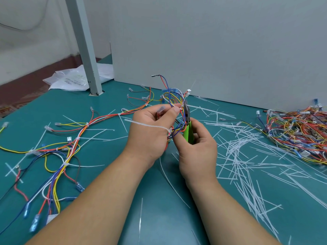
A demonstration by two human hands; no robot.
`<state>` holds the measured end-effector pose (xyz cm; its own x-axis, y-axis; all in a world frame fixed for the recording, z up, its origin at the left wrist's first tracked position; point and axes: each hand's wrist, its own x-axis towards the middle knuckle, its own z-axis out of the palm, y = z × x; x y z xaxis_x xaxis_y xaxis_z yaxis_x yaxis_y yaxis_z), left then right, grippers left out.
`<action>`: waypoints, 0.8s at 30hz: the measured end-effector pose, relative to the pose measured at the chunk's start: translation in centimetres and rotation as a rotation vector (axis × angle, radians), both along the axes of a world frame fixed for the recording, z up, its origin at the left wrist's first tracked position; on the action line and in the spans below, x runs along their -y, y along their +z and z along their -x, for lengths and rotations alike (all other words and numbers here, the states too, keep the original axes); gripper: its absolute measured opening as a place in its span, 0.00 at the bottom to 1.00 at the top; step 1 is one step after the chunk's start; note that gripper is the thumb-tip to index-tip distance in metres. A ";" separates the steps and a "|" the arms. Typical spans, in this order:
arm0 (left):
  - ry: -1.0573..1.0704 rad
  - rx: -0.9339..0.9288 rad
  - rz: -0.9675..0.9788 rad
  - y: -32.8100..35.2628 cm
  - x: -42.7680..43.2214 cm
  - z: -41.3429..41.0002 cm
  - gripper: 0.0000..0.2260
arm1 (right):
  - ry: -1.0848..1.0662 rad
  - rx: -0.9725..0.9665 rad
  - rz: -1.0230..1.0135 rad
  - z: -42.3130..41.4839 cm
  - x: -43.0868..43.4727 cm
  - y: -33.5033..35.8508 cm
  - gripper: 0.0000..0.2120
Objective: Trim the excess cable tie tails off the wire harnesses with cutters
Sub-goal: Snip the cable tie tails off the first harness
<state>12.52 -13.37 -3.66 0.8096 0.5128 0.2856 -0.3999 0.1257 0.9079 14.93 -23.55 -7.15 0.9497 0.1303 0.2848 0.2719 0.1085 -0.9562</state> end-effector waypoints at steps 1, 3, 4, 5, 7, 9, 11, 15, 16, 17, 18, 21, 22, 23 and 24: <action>-0.004 -0.004 -0.003 0.0 -0.2 0.0 0.10 | -0.017 0.007 0.017 -0.1 0.0 0.0 0.14; 0.002 -0.021 -0.034 0.1 -0.5 0.0 0.12 | -0.053 0.031 0.051 -0.1 0.0 0.0 0.15; 0.009 -0.030 -0.059 0.1 -0.7 0.0 0.14 | -0.070 0.049 0.066 -0.1 0.0 0.0 0.15; 0.011 -0.036 -0.078 0.1 -0.9 0.0 0.16 | -0.088 0.066 0.076 0.0 0.0 0.0 0.16; -0.013 -0.038 -0.087 0.2 -1.1 0.1 0.18 | -0.124 0.090 0.083 0.0 0.0 0.0 0.19; -0.028 -0.049 -0.116 0.3 -1.2 0.2 0.15 | -0.137 0.102 0.085 -0.1 0.0 0.0 0.21; -0.013 -0.055 -0.149 0.4 -1.0 0.3 0.10 | -0.126 0.091 0.076 -0.1 0.1 0.0 0.21; 0.008 -0.064 -0.147 0.3 -1.1 0.3 0.08 | -0.125 0.083 0.069 0.0 0.1 0.1 0.21; 0.007 -0.064 -0.150 0.3 -1.2 0.3 0.11 | -0.124 0.083 0.070 0.0 0.1 0.2 0.21; 0.009 -0.061 -0.160 0.2 -1.3 0.2 0.14 | -0.121 0.084 0.073 0.0 0.1 0.2 0.21; 0.012 -0.058 -0.169 0.1 -1.3 0.2 0.16 | -0.118 0.087 0.079 0.0 0.1 0.2 0.21; 0.018 -0.059 -0.171 0.0 -1.3 0.1 0.17 | -0.127 0.093 0.102 -0.1 0.2 0.1 0.20; 0.018 -0.063 -0.174 -0.1 -1.3 0.1 0.17 | -0.124 0.085 0.105 -0.1 0.2 0.1 0.19; 0.018 -0.063 -0.177 -0.1 -1.3 0.1 0.17 | -0.115 0.077 0.106 -0.2 0.2 0.0 0.17; 0.017 -0.058 -0.176 0.0 -1.3 0.1 0.17 | -0.100 0.069 0.106 -0.3 0.3 -0.1 0.16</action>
